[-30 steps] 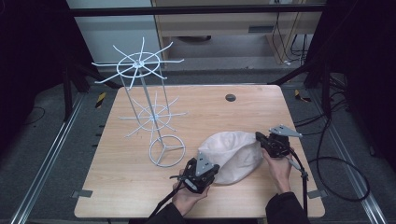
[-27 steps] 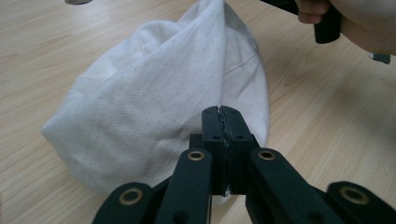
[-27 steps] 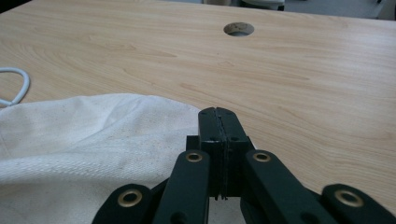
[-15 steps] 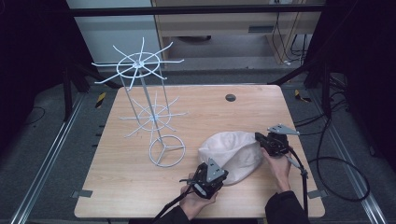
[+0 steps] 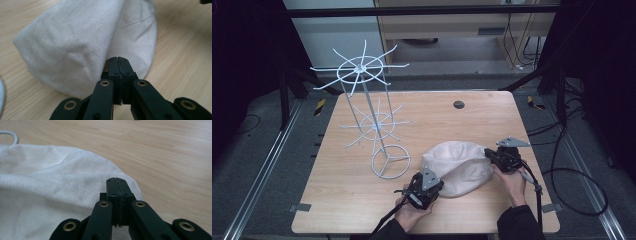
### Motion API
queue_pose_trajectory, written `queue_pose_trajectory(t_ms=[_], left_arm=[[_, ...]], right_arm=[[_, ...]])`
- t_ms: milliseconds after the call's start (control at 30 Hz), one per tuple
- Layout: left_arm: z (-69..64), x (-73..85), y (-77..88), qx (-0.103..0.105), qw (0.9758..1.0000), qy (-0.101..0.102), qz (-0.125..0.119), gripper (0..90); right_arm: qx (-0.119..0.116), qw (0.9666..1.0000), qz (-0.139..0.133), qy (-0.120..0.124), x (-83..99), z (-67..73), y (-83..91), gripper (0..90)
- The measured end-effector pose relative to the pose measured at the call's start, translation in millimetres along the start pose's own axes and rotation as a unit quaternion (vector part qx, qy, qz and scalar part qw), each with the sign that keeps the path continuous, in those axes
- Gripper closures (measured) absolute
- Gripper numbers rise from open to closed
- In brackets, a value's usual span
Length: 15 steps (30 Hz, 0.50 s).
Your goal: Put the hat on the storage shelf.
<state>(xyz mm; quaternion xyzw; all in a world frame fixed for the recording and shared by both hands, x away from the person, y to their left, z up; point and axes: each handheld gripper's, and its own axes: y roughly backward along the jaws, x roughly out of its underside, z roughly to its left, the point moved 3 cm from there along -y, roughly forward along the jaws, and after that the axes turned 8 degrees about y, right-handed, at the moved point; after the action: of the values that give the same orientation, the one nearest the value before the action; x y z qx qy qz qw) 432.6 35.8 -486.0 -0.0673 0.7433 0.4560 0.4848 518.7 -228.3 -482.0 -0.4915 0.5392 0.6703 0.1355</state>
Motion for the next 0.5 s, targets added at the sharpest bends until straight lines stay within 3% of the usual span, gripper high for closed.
queue_pose_trajectory(t_ms=[167,500], left_arm=[[7.2,-0.7,0.2,-0.005,0.9999,0.015,-0.004,89.6],[27.2,-7.3,-5.8,-0.023,0.9994,0.026,-0.007,89.6]], right_arm=[[-0.009,1.0,0.004,-0.001,5.1,2.5,7.0,90.0],[-0.023,0.9995,0.019,0.01,16.4,13.5,23.7,90.0]])
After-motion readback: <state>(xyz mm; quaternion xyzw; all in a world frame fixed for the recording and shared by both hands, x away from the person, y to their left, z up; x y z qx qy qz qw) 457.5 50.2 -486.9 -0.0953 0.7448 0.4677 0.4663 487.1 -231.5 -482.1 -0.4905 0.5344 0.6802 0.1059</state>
